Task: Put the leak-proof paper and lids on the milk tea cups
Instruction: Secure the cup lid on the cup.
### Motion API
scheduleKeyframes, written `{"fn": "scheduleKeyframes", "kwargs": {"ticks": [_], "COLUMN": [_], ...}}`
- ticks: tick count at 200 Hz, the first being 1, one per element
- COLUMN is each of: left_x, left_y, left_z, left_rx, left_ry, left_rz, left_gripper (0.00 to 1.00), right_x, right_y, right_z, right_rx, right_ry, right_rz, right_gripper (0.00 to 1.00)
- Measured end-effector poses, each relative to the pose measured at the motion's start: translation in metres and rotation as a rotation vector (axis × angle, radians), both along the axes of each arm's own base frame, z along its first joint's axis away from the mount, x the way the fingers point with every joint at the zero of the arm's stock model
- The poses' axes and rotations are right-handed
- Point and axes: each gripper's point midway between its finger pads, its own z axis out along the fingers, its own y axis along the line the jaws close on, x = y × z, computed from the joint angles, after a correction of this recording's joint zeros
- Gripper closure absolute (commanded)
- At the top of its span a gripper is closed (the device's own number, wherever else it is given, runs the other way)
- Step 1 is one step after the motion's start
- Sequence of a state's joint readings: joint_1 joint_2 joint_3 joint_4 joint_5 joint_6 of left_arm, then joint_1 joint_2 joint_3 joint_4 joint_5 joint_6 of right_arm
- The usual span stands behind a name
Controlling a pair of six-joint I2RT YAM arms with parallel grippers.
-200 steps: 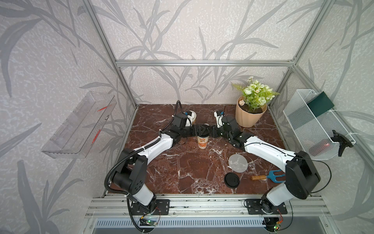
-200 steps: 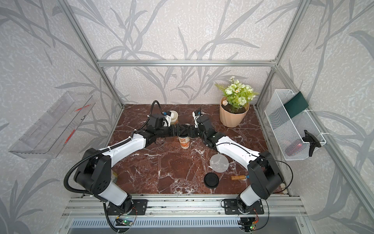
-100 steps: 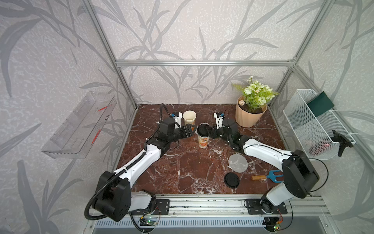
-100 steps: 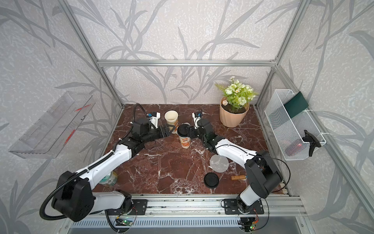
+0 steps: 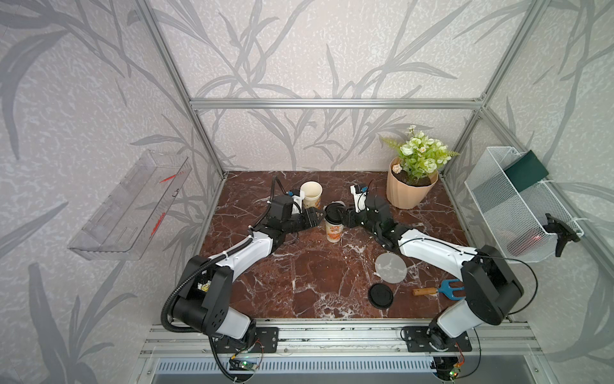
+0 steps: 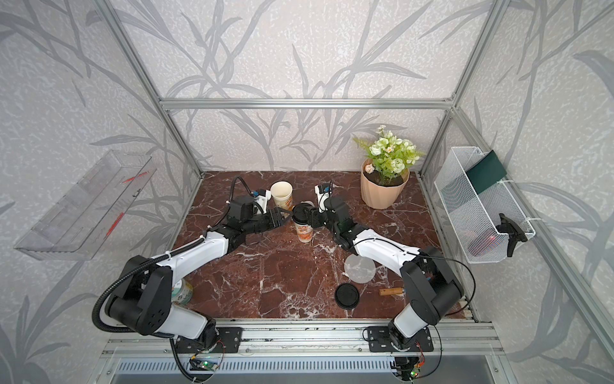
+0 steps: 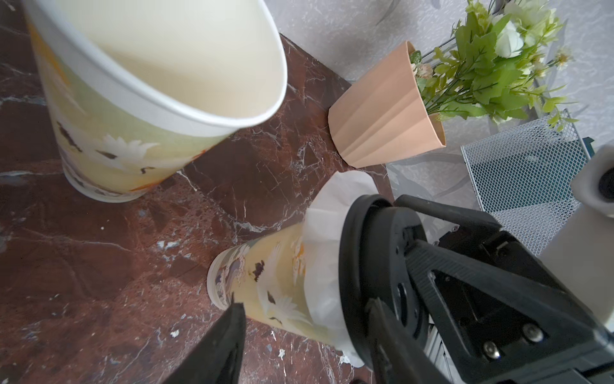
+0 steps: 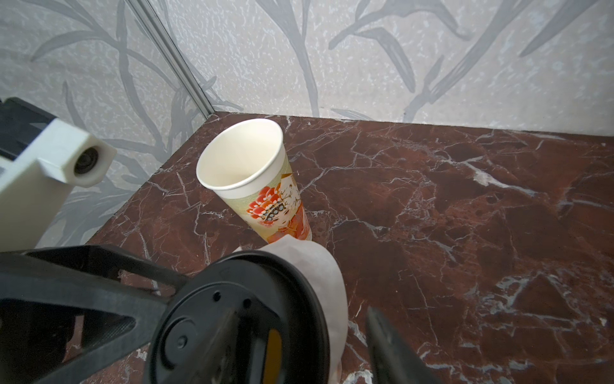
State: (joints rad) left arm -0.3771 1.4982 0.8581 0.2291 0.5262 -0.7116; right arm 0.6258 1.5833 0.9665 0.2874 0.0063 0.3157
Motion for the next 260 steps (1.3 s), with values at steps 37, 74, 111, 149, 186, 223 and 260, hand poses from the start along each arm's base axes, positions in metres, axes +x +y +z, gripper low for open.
{"fn": "scheduleKeyframes", "kwargs": {"ticks": [37, 74, 111, 149, 186, 223, 260], "left_x": [0.006, 0.01, 0.012, 0.012, 0.01, -0.002, 0.002], "left_y": [-0.003, -0.008, -0.009, -0.01, -0.005, 0.004, -0.012], "left_z": [-0.002, -0.009, -0.012, -0.013, -0.003, 0.004, 0.017], "left_rx": [-0.023, -0.052, -0.088, -0.117, -0.078, 0.059, 0.13], "left_ry": [-0.007, -0.008, -0.038, -0.053, -0.037, 0.032, 0.027], "left_rz": [0.0, -0.01, -0.01, -0.008, 0.013, 0.04, 0.008], "left_gripper": [0.5, 0.55, 0.57, 0.57, 0.46, 0.38, 0.36], "right_x": [0.0, 0.003, 0.004, 0.003, 0.001, -0.001, -0.002], "right_y": [0.001, 0.0, 0.0, 0.001, -0.001, -0.002, -0.003], "right_z": [0.001, 0.001, 0.001, 0.001, 0.001, 0.0, 0.001], "right_rx": [-0.005, -0.004, -0.001, 0.007, 0.012, 0.016, 0.012], "right_ry": [-0.014, -0.024, -0.031, -0.041, -0.044, -0.033, -0.014], "right_rz": [0.005, -0.002, -0.002, -0.001, -0.003, -0.013, -0.017], "right_gripper": [0.39, 0.41, 0.42, 0.42, 0.42, 0.42, 0.42]}}
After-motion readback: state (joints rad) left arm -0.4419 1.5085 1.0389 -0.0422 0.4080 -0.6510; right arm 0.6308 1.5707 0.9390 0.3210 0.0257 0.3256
